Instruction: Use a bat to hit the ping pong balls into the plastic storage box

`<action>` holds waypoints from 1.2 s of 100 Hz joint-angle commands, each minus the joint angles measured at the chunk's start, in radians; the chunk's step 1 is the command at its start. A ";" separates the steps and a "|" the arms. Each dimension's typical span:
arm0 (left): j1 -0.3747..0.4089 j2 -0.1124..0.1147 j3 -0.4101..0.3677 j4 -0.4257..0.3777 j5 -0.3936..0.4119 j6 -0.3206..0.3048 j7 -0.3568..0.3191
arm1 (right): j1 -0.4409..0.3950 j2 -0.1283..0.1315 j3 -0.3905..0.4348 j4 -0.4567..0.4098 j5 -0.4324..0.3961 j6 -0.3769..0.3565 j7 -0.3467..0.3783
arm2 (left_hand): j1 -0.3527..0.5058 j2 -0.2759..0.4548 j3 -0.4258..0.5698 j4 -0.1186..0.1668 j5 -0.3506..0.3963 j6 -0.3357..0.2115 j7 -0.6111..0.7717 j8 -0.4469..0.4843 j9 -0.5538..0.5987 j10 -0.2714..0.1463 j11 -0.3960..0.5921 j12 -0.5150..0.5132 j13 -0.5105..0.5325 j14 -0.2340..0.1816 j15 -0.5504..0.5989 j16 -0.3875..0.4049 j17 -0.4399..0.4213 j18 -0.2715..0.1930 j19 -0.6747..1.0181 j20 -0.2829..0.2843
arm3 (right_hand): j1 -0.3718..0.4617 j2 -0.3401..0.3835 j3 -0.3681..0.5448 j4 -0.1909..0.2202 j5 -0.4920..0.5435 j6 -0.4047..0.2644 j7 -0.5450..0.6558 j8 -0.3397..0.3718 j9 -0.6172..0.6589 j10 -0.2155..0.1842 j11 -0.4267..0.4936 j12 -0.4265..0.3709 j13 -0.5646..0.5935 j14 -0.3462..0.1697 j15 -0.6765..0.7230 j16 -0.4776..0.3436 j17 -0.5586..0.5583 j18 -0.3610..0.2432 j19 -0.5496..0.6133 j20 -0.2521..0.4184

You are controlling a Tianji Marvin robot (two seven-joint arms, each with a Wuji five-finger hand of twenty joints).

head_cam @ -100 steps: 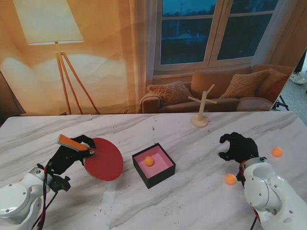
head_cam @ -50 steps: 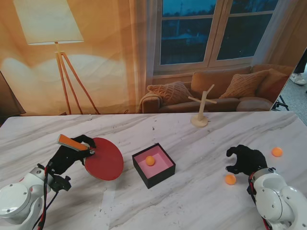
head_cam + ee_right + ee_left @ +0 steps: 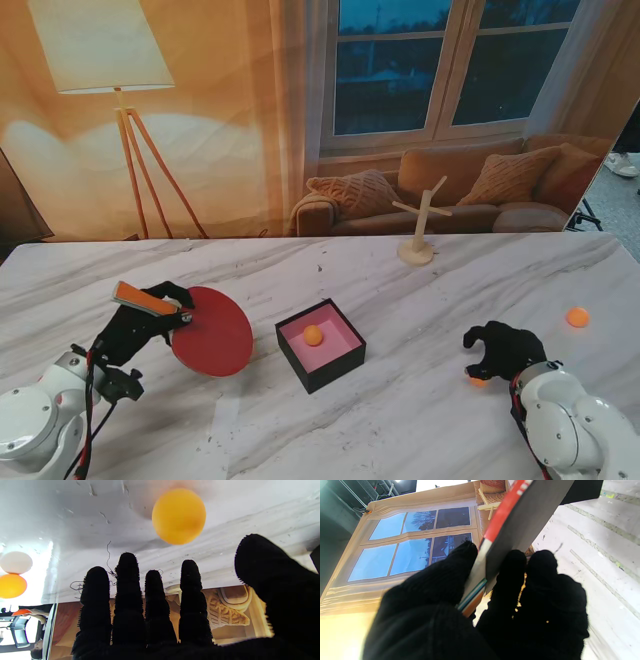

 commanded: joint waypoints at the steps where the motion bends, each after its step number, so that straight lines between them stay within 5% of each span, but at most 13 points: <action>1: 0.003 -0.002 0.001 -0.006 -0.001 -0.002 -0.012 | 0.010 -0.001 -0.010 0.024 0.004 0.017 0.020 | 0.056 0.003 0.102 -0.007 0.030 0.012 0.014 0.012 -0.042 -0.100 -0.024 0.008 0.007 0.062 0.033 0.010 0.001 -0.097 -0.005 0.027 | 0.010 0.009 0.018 0.033 -0.041 -0.028 -0.009 0.000 0.001 0.010 0.003 0.008 0.030 0.015 0.018 0.017 0.003 0.017 0.025 0.022; 91: 0.010 0.000 -0.006 -0.010 -0.003 -0.015 -0.021 | 0.027 0.010 -0.066 0.036 -0.047 0.088 0.096 | 0.055 0.004 0.103 -0.008 0.031 0.012 0.013 0.013 -0.042 -0.100 -0.024 0.008 0.007 0.063 0.033 0.010 -0.001 -0.096 -0.006 0.028 | 0.002 -0.018 0.052 0.026 -0.035 0.025 0.036 0.007 0.089 0.056 0.085 0.056 0.216 0.049 0.214 0.059 0.182 0.047 0.249 0.048; 120: 0.014 0.000 -0.007 -0.012 -0.004 -0.019 -0.020 | 0.032 0.012 -0.070 0.034 -0.055 0.112 0.115 | 0.054 0.004 0.104 -0.008 0.031 0.012 0.013 0.014 -0.042 -0.099 -0.025 0.009 0.006 0.063 0.034 0.010 0.000 -0.095 -0.006 0.029 | 0.059 -0.017 0.103 0.027 -0.007 0.025 0.067 0.016 0.178 0.064 0.124 0.069 0.278 0.011 0.248 0.054 0.244 0.011 0.279 0.026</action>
